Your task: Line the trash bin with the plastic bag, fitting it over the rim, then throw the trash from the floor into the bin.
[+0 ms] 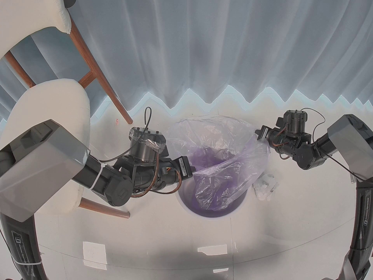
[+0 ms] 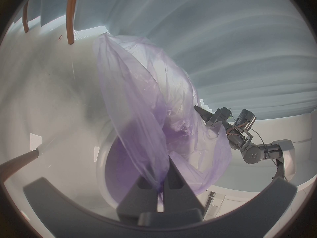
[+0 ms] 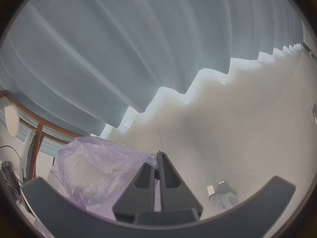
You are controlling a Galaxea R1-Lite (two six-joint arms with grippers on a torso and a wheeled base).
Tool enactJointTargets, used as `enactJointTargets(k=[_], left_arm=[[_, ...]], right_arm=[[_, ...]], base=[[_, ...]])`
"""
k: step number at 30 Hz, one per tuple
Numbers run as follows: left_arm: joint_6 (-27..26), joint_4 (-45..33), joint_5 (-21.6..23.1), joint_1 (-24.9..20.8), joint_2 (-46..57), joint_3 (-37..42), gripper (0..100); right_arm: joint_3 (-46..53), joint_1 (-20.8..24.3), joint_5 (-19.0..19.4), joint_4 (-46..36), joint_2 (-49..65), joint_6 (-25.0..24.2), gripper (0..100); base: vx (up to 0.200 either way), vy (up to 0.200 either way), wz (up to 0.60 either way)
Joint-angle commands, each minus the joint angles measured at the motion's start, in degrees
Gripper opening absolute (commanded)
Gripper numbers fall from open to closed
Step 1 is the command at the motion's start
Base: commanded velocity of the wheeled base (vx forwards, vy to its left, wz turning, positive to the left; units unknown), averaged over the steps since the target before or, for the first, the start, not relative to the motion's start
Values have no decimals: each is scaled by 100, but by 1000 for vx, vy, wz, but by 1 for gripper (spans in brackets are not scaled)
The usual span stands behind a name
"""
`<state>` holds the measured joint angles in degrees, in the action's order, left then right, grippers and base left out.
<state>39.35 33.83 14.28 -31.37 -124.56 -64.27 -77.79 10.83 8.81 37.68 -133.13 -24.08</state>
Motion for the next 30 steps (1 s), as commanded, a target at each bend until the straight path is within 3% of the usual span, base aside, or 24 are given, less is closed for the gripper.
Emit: enactJointTargets(k=[1,7,13,14,18,22,24,28,30], left_arm=[[-42,-34,-4,-27,46,231,0],[-358,-351,-12,8,283,661,0],[-525,-316,-171,60,327,899,0],[-525,-316,-171,60,363,899,0],[-525,-307,-171,52,380,890,0],[-543,-298,-171,-10,459,863,0],[-543,-298,-179,-19,459,863,0],[-1000,-245,-179,-80,486,899,0],[-1474,-236,-179,-80,486,916,0]], right_arm=[[88,-10,6,-6,-143,-1,0],[203,-10,15,64,-239,-106,0],[124,69,33,90,-371,-563,0],[141,95,50,90,-371,-563,100],[203,113,50,108,-266,-704,100],[458,69,173,2,648,-1627,100],[484,60,191,-24,710,-1653,100],[1275,-37,419,-912,1808,-1732,100],[1618,-37,630,-1386,2336,-1741,100]], base=[[0,0,0],[0,0,0],[0,0,0],[0,0,0],[0,0,0],[0,0,0],[0,0,0],[0,0,0],[0,0,0]])
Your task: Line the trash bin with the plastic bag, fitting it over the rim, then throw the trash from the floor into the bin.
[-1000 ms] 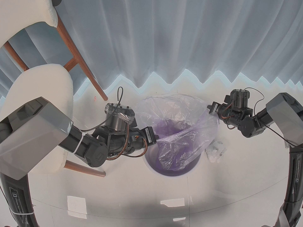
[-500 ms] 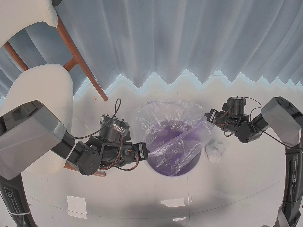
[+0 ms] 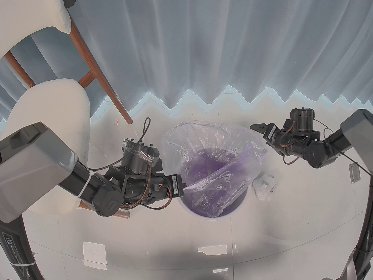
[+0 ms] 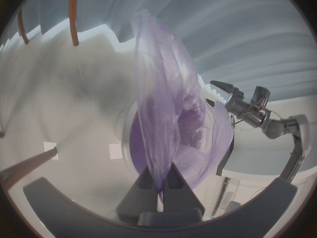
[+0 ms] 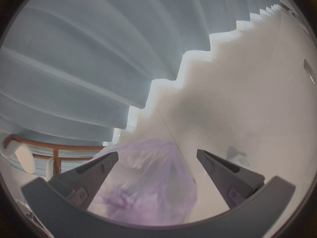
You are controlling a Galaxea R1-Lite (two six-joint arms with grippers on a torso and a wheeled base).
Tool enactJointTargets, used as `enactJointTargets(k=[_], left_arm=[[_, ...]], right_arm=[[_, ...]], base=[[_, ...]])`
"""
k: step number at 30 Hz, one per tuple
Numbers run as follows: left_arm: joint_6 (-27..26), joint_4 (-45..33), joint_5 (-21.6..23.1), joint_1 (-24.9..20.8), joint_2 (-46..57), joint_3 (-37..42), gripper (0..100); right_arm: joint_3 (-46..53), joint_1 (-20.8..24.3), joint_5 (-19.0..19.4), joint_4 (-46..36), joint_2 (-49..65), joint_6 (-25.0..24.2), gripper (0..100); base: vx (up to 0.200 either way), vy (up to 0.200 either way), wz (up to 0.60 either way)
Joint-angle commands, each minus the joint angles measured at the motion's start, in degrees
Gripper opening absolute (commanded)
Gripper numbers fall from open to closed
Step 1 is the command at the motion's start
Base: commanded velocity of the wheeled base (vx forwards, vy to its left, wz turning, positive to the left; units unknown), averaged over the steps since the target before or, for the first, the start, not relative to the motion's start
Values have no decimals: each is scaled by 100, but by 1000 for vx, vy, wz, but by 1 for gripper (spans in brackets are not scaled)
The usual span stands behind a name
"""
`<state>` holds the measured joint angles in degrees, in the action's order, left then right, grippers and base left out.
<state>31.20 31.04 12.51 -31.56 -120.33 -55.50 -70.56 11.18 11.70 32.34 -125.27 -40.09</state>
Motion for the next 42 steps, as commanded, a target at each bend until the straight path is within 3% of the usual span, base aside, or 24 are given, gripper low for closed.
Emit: enactJointTargets(k=[1,5,8,11,17,21,26,31,32,35,38,42], left_arm=[[-905,43,-3,-52,63,48,0],[-1599,43,-3,-25,45,40,0],[-1705,43,-3,-25,54,40,0],[-1784,52,6,-25,36,13,0],[-2452,52,76,18,1,40,0],[-2504,60,76,-43,1,22,0],[-2504,271,85,-69,10,128,0],[-2539,456,85,-69,54,242,0],[-2539,465,85,-61,54,251,0],[-2531,509,147,-61,54,268,0],[-2539,526,569,1,71,338,0],[-2539,711,595,18,71,400,0]], right_arm=[[1009,-63,429,-1090,1760,-139,100],[1158,139,491,-2065,2200,-174,100],[1308,332,482,-2531,2270,-200,100],[1413,596,473,-2610,2261,-218,100],[1343,1158,464,-2593,2200,-438,100],[1317,1449,421,-2619,2050,-447,100],[1158,1536,-80,-2557,1620,-455,100],[789,1510,-142,-2628,1435,-482,100],[763,1510,-142,-2628,1418,-482,0],[710,1510,-160,-2645,1374,-482,0],[789,1545,-221,-2663,1400,-473,0],[1018,1554,-265,-2795,1629,-464,0]], base=[[0,0,0],[0,0,0],[0,0,0],[0,0,0],[0,0,0],[0,0,0],[0,0,0],[0,0,0],[0,0,0],[0,0,0],[0,0,0],[0,0,0]])
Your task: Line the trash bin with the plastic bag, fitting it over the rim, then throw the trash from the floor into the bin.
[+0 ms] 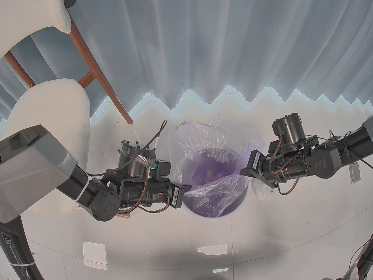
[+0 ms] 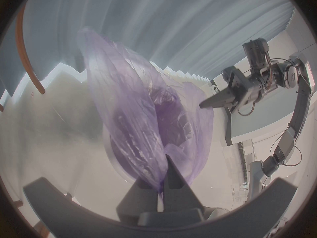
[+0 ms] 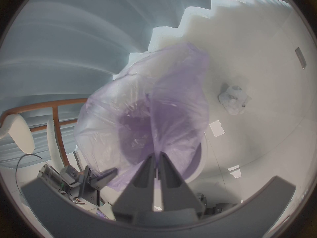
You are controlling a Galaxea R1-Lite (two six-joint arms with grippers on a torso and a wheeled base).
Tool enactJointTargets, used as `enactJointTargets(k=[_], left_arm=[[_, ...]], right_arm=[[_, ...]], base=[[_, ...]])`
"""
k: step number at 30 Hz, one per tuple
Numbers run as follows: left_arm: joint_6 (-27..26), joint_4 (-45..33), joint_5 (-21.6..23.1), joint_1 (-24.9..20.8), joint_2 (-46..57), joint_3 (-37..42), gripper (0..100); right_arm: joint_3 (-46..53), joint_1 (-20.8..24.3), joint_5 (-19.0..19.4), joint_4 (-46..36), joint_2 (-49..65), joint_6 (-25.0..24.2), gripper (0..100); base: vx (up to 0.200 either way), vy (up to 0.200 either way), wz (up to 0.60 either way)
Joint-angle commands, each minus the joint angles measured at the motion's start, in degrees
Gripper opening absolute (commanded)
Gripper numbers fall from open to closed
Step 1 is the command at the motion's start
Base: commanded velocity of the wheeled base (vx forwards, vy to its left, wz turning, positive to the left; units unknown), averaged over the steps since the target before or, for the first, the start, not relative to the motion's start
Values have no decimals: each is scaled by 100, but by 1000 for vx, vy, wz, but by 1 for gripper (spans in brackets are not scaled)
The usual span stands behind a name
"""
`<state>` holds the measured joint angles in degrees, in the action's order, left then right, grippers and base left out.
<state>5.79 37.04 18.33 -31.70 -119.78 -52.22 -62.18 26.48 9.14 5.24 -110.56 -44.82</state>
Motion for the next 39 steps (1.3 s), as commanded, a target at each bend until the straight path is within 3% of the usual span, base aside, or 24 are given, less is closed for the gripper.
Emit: enactJointTargets(k=[1,6,7,12,14,17,22,28,33,34,39], left_arm=[[10,190,12,49,17,72,0],[124,717,-23,146,-36,178,0],[124,779,-23,155,-19,230,100],[458,928,12,181,227,380,100],[1196,805,39,190,641,362,100],[1864,339,47,375,931,125,100],[1926,-452,109,814,711,-631,100],[1952,-698,153,858,-106,-1677,100],[1935,-742,144,832,-528,-1941,100],[1935,-750,135,832,-616,-1941,0],[1943,-759,91,893,-643,-1853,0]], right_arm=[[242,24,-9,-137,236,9,0],[497,24,-9,-94,333,0,0],[506,24,-9,-85,333,0,0],[541,24,-9,-94,447,9,0],[576,24,-18,-85,474,26,0],[576,68,-18,-85,500,35,0],[593,200,-35,-111,544,44,0],[681,376,-158,-85,562,53,0],[681,393,-158,-94,614,53,0],[673,393,-158,-94,623,53,0],[708,393,-158,-94,711,44,0]], base=[[0,0,0],[0,0,0],[0,0,0],[0,0,0],[0,0,0],[0,0,0],[0,0,0],[0,0,0],[0,0,0],[0,0,0],[0,0,0]])
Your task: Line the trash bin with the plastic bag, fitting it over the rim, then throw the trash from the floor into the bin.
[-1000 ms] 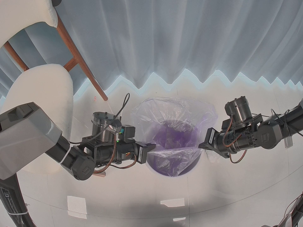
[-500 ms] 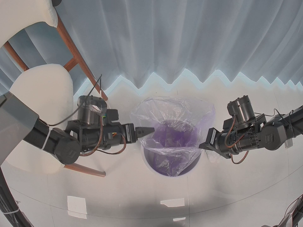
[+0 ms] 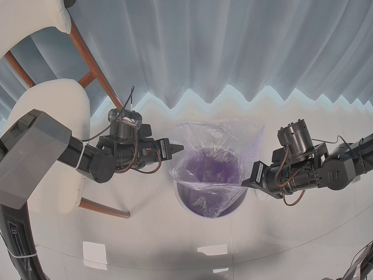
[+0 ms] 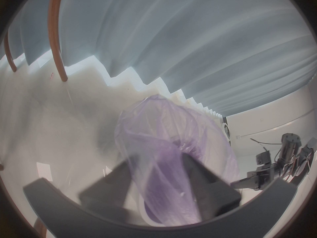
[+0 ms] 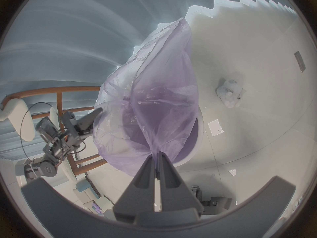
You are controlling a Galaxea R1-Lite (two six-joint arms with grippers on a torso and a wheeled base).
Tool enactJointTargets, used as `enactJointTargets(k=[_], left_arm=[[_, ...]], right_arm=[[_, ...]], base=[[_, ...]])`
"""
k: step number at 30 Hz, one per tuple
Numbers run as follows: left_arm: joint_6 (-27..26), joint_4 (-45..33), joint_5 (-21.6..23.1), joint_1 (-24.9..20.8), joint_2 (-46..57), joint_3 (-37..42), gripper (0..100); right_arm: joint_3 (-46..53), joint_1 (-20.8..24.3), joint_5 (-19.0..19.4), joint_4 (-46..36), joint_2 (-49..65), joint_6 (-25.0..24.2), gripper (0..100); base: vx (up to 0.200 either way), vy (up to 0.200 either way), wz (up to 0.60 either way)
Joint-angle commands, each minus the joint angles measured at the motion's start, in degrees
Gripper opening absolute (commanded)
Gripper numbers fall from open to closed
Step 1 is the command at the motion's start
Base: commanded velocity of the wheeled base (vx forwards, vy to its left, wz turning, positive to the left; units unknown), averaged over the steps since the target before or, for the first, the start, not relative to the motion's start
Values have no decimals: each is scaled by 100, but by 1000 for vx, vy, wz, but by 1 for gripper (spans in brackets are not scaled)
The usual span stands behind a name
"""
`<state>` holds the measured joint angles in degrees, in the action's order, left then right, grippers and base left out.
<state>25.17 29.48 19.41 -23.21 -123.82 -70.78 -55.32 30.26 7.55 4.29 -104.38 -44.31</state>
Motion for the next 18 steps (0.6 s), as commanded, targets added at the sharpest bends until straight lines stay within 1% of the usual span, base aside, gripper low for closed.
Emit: enactJointTargets(k=[1,8,12,13,14,16,17,18], left_arm=[[5,5,-16,62,-230,20,0],[14,-91,-25,229,51,275,0],[14,-953,2,229,605,767,0],[14,-953,2,229,605,767,0],[49,-1164,28,159,816,890,0],[119,-1172,28,45,903,961,0],[119,-1172,28,45,903,961,0],[172,-1155,-7,-78,868,917,0]], right_arm=[[30,7,1,2,110,-7,0],[223,-143,1,10,330,19,0],[276,-582,19,142,146,142,0],[276,-582,19,142,146,142,0],[188,-811,19,362,-57,239,0],[65,-1013,19,643,-276,309,0],[65,-1013,19,643,-276,309,0],[-93,-1215,10,845,-540,371,0]], base=[[0,0,0],[0,0,0],[0,0,0],[0,0,0],[0,0,0],[0,0,0],[0,0,0],[0,0,0]])
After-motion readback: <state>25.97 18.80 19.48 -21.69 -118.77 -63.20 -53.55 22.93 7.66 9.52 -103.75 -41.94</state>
